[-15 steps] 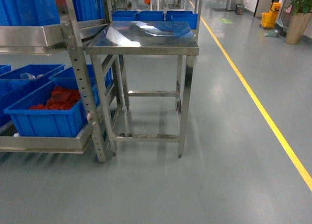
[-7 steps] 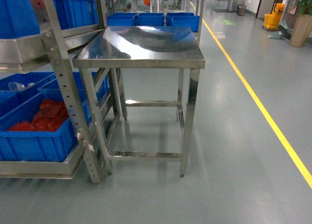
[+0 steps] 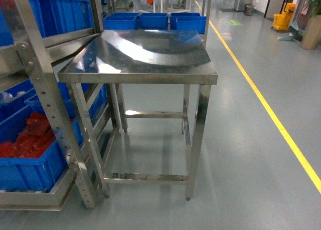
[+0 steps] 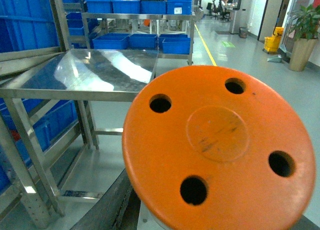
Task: Sort blue parts and orange caps into right shelf containers
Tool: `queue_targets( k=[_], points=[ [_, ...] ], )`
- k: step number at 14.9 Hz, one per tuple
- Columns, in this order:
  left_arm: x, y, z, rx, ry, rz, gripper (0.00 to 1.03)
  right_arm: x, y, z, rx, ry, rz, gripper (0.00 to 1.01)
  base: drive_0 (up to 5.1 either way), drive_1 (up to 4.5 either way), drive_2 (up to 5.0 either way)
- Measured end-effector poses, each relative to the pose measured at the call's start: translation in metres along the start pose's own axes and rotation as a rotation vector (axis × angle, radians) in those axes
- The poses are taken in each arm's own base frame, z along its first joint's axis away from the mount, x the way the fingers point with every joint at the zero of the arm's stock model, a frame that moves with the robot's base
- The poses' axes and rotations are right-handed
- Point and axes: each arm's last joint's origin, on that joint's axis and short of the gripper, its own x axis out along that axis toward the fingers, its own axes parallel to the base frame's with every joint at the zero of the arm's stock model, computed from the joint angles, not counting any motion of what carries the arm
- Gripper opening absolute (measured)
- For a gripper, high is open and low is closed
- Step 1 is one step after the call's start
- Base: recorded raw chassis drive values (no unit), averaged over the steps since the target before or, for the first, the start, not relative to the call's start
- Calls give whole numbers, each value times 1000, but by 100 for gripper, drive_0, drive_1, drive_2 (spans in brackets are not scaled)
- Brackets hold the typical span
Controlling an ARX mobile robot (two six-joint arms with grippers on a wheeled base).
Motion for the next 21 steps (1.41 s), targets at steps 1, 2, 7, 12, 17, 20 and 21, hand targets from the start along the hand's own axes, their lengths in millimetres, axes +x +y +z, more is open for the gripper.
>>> queue_targets(
  k=[1, 2, 7, 12, 17, 20, 21],
  points=[
    [0, 0, 0, 0, -4, 0, 41, 0, 0, 0, 0, -2, 0, 43, -20, 413, -453],
    [0, 0, 0, 0, -5, -3, 41, 0, 0, 0, 0, 3, -3, 43, -20, 413, -453],
    [0, 0, 0, 0, -2, 0, 41, 0, 0, 0, 0, 0, -3, 43, -20, 413, -453],
    [0, 0, 0, 0, -3, -1, 41, 0, 0, 0, 0, 3, -3, 43, -20, 413, -453],
    [0, 0, 0, 0, -3, 0, 41, 0, 0, 0, 0, 0, -3, 43, -20, 413, -453],
    [0, 0, 0, 0, -3, 0, 41, 0, 0, 0, 0, 2, -3, 43, -20, 413, -453],
    [0, 0, 0, 0, -2, 0, 41, 0, 0, 0, 0, 1, -3, 43, -20, 413, -453]
  ],
)
